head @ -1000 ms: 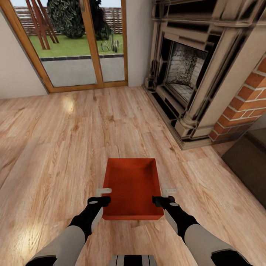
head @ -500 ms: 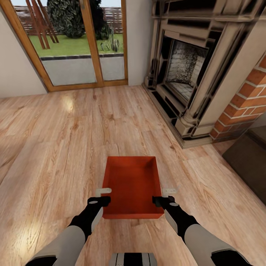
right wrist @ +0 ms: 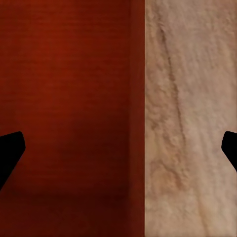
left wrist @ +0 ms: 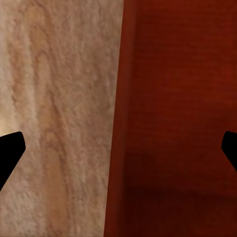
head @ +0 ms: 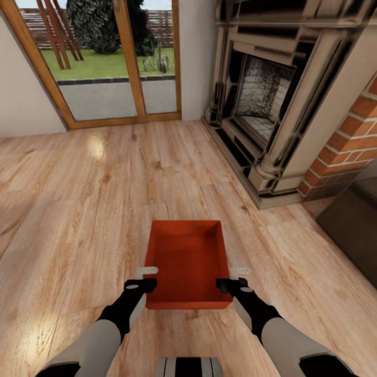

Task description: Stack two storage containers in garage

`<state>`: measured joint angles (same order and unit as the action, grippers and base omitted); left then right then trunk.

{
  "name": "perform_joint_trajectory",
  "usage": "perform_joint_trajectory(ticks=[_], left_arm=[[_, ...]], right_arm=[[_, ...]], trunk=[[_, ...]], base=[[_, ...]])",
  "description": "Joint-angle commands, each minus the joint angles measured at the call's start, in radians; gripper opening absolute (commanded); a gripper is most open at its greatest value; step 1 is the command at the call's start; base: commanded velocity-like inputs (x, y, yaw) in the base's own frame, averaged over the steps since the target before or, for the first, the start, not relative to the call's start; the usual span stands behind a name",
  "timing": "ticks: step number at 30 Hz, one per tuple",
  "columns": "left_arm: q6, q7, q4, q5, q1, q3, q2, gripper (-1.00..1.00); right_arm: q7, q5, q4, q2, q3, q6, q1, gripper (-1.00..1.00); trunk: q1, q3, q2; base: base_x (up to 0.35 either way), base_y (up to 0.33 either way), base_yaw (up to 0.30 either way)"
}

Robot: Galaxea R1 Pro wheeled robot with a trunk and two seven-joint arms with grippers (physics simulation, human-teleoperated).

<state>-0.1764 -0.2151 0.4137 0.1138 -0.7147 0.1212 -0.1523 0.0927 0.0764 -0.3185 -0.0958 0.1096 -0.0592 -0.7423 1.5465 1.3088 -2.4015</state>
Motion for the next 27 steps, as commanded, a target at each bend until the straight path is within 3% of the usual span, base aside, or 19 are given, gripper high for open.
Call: perform_joint_trajectory(ticks=[1,7,27], left_arm=[[-0.006,0.000,0.002,0.010,0.000,0.006,-0.001,1.00],[-0.006,0.000,0.002,0.010,0.000,0.006,-0.001,1.00],[-0.006,0.000,0.002,0.012,0.000,0.005,-0.001,1.00]], right_arm=[[0.007,0.008,-0.002,0.001,0.008,-0.006,0.000,1.00],[0.007,0.008,-0.002,0.000,0.008,-0.005,0.000,1.00],[0.003,0.008,-0.002,0.003,0.008,-0.005,0.000,1.00]], trunk=[[0.004,0.004,-0.008],[0.027,0.023,-0.050],[0.027,0.023,-0.050]], base=[[0.000,0.000,0.000],[0.000,0.000,0.000],[0.000,0.000,0.000]])
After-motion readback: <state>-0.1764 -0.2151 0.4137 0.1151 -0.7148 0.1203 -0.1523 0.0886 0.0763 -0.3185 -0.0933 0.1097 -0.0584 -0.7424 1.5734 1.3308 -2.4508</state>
